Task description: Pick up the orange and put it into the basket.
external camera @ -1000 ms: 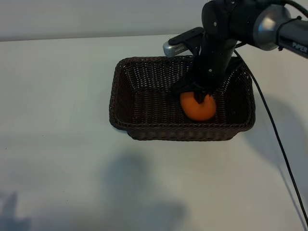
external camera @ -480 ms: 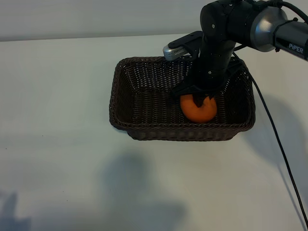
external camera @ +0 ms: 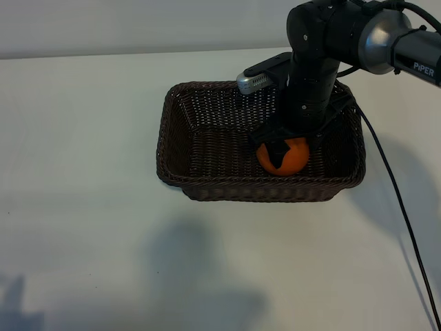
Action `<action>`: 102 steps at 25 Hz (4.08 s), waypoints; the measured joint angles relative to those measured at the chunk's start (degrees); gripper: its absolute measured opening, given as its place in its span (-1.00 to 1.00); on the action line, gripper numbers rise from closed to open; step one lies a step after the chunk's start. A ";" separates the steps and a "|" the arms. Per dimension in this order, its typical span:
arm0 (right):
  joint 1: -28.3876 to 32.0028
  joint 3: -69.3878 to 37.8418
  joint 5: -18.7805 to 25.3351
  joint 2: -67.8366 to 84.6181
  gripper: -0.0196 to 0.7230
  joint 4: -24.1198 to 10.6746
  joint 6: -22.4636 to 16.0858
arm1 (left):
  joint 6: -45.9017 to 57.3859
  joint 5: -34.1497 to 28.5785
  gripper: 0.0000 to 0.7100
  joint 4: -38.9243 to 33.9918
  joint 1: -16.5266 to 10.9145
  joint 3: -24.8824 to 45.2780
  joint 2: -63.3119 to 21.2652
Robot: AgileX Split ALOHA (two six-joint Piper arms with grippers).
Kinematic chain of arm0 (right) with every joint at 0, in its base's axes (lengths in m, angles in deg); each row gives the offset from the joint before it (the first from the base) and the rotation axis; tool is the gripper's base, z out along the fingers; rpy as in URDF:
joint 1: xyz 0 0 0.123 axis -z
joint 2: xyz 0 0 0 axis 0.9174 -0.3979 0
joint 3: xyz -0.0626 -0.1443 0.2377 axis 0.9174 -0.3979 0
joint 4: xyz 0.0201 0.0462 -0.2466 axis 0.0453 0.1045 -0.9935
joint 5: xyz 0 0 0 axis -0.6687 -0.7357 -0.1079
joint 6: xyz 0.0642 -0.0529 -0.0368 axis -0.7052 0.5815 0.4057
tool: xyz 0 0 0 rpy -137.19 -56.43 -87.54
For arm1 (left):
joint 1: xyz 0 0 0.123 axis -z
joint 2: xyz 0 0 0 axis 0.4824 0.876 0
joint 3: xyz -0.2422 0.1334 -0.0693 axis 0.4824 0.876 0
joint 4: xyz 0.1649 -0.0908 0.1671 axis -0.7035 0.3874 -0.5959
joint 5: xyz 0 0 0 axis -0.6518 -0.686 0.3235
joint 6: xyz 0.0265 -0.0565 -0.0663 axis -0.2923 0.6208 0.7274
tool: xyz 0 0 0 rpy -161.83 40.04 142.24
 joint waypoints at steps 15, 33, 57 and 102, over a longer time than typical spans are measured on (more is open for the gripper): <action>2.61 5.04 4.74 8.64 0.66 -6.20 -1.91 | 0.22 0.00 0.67 0.00 0.00 0.00 0.00; 35.50 7.06 6.01 9.96 0.66 -5.92 -0.41 | 0.17 0.05 0.67 0.00 0.00 0.00 0.00; 43.39 5.93 7.55 38.57 0.66 4.52 2.56 | -0.02 0.05 0.67 0.00 0.00 0.00 0.00; 31.98 -51.99 -3.16 121.84 0.61 0.23 5.61 | 0.19 0.05 0.67 0.00 0.00 0.00 0.00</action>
